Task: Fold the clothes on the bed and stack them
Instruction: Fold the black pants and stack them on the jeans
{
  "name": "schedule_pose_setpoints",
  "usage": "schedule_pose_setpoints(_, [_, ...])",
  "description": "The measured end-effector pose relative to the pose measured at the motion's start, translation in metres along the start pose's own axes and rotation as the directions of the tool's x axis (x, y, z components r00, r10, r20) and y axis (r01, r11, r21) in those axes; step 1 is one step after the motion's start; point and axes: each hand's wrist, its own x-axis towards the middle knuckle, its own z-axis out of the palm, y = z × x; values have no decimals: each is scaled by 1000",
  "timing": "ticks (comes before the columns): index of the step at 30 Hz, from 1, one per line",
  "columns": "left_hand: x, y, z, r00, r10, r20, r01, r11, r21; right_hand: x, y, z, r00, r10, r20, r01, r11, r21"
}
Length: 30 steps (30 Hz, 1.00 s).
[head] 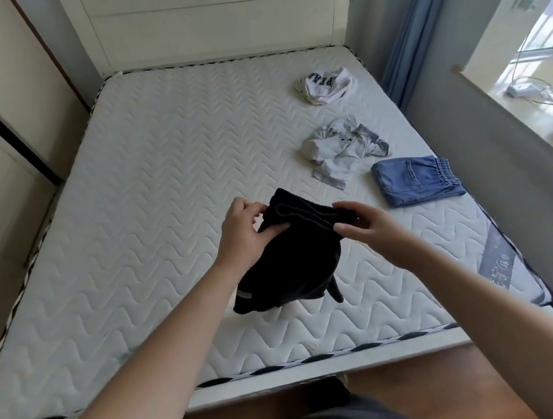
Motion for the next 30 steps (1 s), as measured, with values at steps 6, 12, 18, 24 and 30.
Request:
schedule_pose_setpoints(6, [26, 43, -34, 996, 43, 76, -15, 942, -336, 11, -38, -15, 938, -276, -211, 200, 925, -325])
schedule_pose_setpoints(12, [61, 73, -60, 986, 93, 140, -12, 869, -494, 33, -82, -42, 923, -330, -196, 304, 940, -152])
schedule_pose_setpoints(18, [107, 110, -88, 919, 184, 348, -273, 935, 225, 51, -104, -65, 917, -387, -94, 378, 921, -97])
schedule_pose_setpoints(24, [134, 158, -55, 826, 62, 561, -329, 861, 389, 68, -122, -74, 891, -442, -106, 422, 890, -172])
schedule_pose_setpoints(30, [156, 172, -12, 862, 52, 504, -242, 917, 318, 80, -108, -109, 872, -479, -102, 473, 878, -79])
